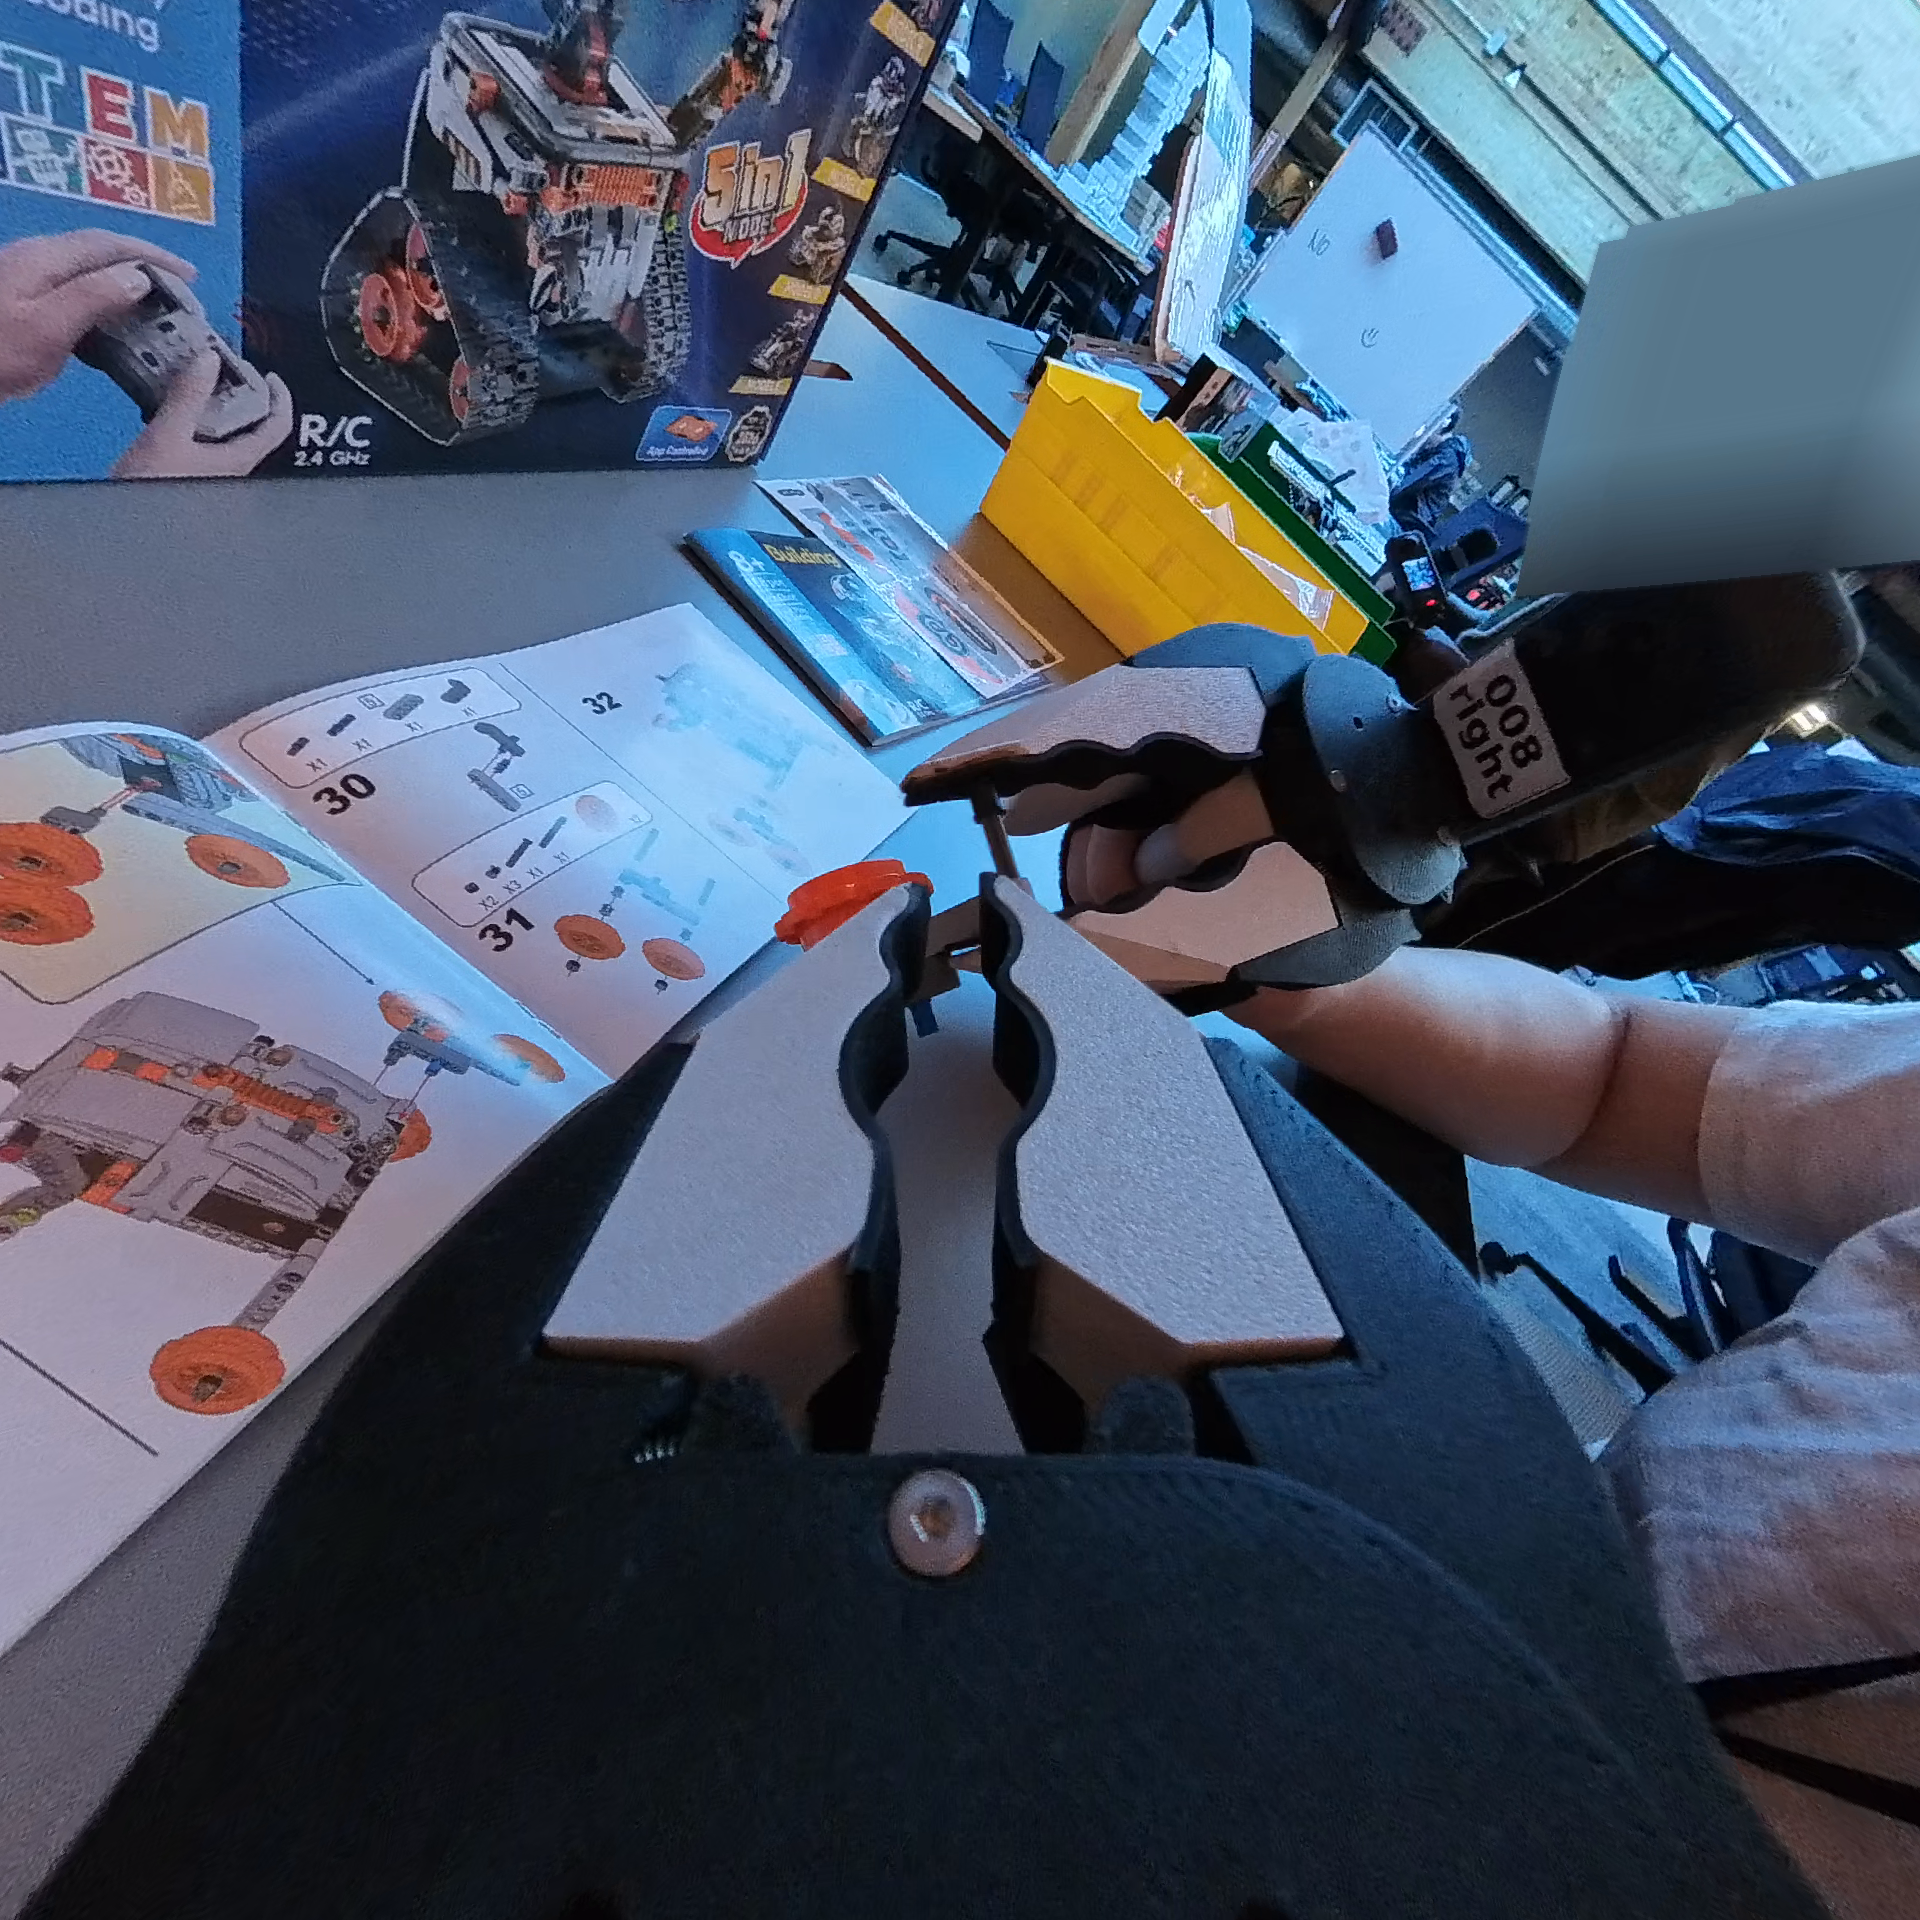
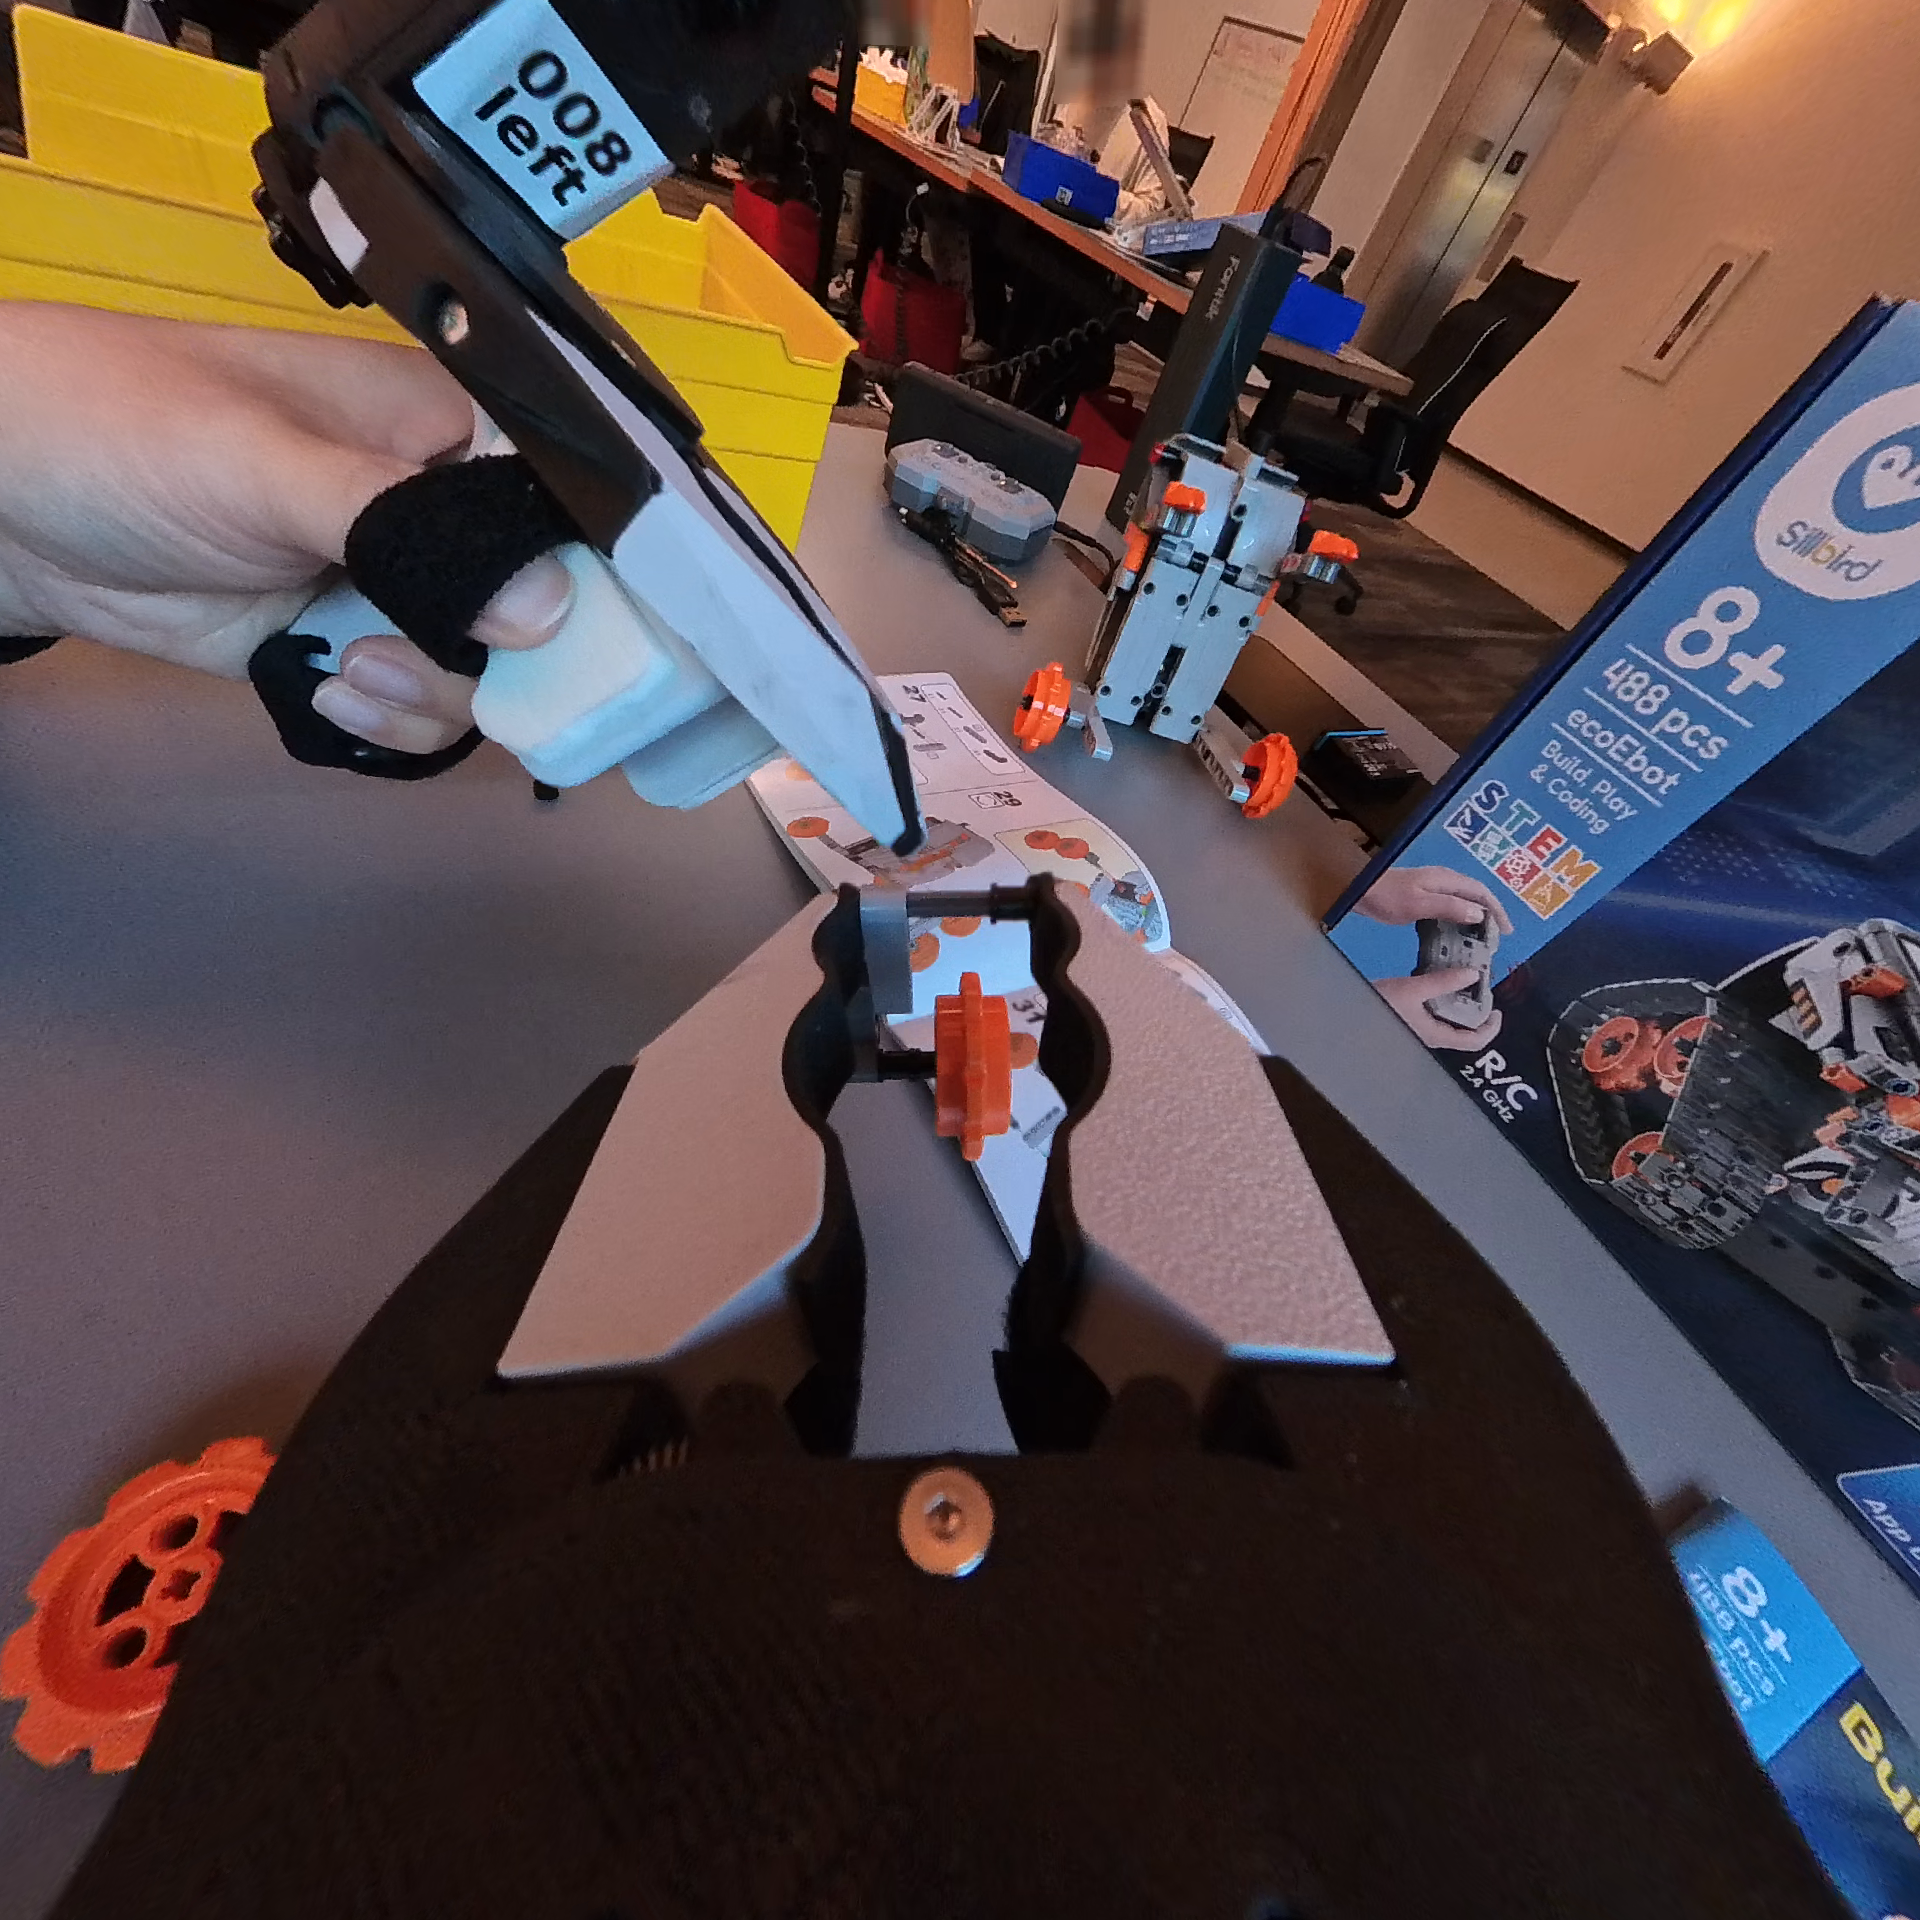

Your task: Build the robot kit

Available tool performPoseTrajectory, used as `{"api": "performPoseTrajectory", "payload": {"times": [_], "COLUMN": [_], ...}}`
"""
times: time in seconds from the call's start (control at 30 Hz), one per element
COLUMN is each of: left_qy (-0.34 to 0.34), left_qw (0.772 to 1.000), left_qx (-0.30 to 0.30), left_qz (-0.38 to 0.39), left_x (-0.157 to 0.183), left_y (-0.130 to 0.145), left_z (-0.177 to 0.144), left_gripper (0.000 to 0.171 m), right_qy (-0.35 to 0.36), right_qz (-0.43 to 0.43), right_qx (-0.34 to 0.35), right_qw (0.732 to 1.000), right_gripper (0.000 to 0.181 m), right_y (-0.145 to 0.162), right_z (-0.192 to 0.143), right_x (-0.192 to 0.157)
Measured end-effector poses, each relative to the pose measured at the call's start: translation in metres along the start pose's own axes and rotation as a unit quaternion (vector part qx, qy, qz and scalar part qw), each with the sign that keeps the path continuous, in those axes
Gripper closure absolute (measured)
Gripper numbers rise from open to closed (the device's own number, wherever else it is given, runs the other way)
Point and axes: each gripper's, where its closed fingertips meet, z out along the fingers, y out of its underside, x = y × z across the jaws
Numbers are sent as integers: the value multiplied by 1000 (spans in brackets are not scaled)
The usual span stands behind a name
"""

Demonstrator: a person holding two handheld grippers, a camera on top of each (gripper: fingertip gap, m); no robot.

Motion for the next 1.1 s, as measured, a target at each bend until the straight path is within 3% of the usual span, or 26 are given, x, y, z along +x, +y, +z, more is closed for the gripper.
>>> {"api": "performPoseTrajectory", "payload": {"times": [0.3,0.53,0.7,0.8,1.0,1.1], "left_qy": [-4,-70,-51,-39,-71,-54], "left_qw": [999,989,992,994,985,986], "left_qx": [-15,-29,-28,-29,-61,-84], "left_qz": [35,130,116,99,144,130], "left_x": [7,-2,-1,0,-4,-5], "left_y": [6,9,7,6,19,21], "left_z": [9,10,6,5,12,4], "left_gripper": [156,171,171,157,168,170], "right_qy": [34,58,58,60,66,16], "right_qz": [-31,-104,-92,-91,-137,-141], "right_qx": [-17,-50,-41,-42,-51,-52], "right_qw": [999,992,993,993,987,988], "right_gripper": [150,150,149,149,150,138], "right_y": [3,10,8,8,8,10], "right_z": [4,11,11,11,14,14], "right_x": [3,-3,-3,-3,-9,-21]}}
